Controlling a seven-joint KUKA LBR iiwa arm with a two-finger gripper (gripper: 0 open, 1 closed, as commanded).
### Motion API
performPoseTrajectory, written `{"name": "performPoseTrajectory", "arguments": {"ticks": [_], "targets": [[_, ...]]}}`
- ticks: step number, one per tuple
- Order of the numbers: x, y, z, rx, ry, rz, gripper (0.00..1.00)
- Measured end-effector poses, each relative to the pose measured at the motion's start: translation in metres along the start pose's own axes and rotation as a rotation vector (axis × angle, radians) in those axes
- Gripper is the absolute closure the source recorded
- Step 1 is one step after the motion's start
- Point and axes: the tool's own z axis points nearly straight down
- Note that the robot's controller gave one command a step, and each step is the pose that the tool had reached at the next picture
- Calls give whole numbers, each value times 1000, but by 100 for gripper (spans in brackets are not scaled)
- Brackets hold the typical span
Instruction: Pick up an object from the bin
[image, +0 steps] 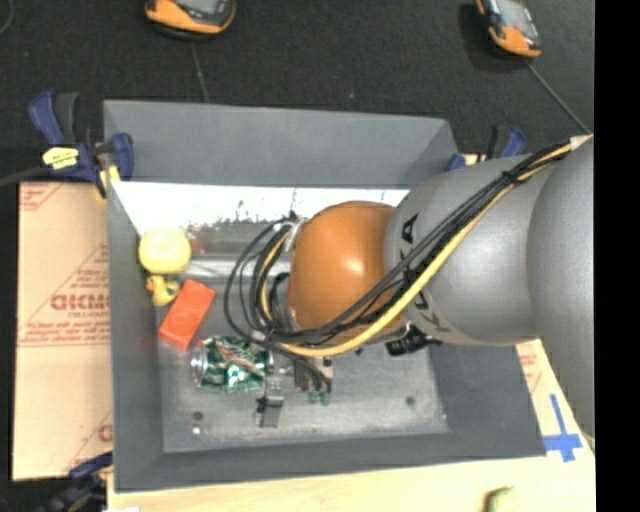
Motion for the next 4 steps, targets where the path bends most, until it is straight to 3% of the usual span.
{"name": "performPoseTrajectory", "arguments": {"ticks": [1,2,3,4], "targets": [[-23,5,-99,8,3,429,100],[-23,5,-99,8,3,428,100],[-22,-4,-47,6,-1,523,100],[-18,21,27,3,-6,514,100]]}}
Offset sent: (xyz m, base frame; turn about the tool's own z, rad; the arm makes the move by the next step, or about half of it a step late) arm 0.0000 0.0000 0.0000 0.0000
